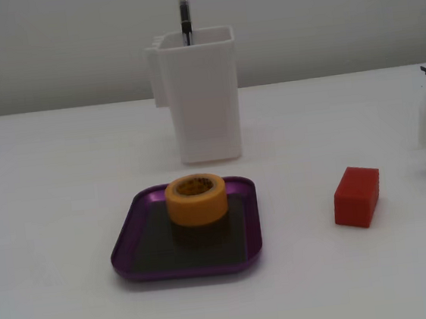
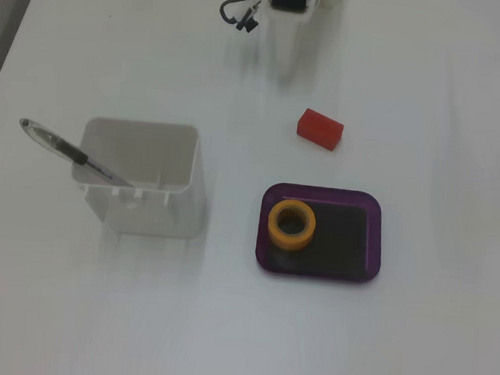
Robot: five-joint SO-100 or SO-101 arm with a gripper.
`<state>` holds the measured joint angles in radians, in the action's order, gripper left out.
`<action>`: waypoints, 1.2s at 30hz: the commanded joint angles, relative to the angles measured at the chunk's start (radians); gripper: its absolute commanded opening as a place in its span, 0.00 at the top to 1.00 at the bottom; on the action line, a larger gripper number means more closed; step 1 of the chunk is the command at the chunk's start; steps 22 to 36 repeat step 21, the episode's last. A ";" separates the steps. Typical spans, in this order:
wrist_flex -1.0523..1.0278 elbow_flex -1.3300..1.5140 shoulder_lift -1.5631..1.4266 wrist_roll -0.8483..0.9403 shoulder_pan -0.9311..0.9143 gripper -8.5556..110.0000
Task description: Remove the cube from the box.
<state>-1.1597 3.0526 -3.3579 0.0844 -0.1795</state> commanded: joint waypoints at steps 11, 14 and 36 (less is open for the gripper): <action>0.014 0.006 -0.054 0.003 0.002 0.93; 0.014 0.006 -0.054 0.003 0.002 0.93; 0.014 0.006 -0.054 0.003 0.002 0.93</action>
